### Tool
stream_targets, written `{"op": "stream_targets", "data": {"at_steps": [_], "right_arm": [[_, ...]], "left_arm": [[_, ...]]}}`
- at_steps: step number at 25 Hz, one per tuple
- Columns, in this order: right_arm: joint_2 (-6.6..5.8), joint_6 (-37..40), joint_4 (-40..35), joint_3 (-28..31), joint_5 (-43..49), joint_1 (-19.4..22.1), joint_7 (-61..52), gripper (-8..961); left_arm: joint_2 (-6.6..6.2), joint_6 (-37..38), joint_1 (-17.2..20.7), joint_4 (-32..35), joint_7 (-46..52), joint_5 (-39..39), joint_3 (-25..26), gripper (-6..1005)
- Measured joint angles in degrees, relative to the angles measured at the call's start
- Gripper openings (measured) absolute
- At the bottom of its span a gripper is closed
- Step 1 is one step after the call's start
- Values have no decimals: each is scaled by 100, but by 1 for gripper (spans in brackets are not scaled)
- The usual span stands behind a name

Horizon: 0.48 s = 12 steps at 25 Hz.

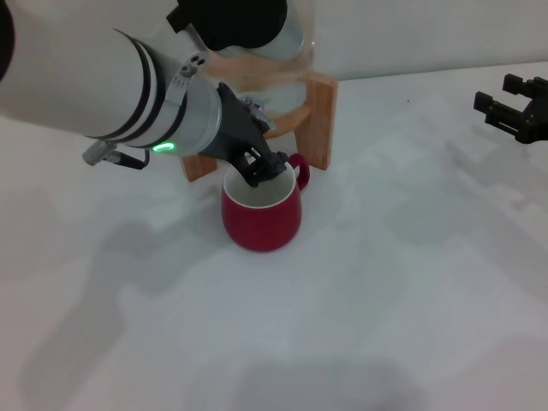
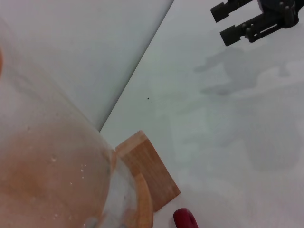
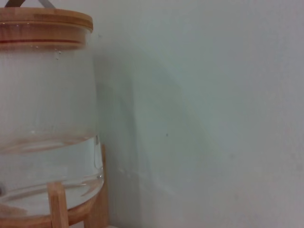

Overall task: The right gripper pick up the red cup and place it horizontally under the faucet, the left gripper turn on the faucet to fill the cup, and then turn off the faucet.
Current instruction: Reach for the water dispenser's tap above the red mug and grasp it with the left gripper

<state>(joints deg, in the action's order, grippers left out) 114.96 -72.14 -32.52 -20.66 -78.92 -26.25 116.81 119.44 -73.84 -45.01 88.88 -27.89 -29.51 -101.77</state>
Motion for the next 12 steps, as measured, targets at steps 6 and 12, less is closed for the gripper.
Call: {"op": "stream_targets", "data": {"at_steps": [6,12], "right_arm": [[0,9,0,0,0,4,0,591],[0,18,0,2,0,21,-6,591]], "left_arm": [[0,9,0,-38,-97,-2,-1,397],[3,20,3,-73,-216,-2,0,397]]}}
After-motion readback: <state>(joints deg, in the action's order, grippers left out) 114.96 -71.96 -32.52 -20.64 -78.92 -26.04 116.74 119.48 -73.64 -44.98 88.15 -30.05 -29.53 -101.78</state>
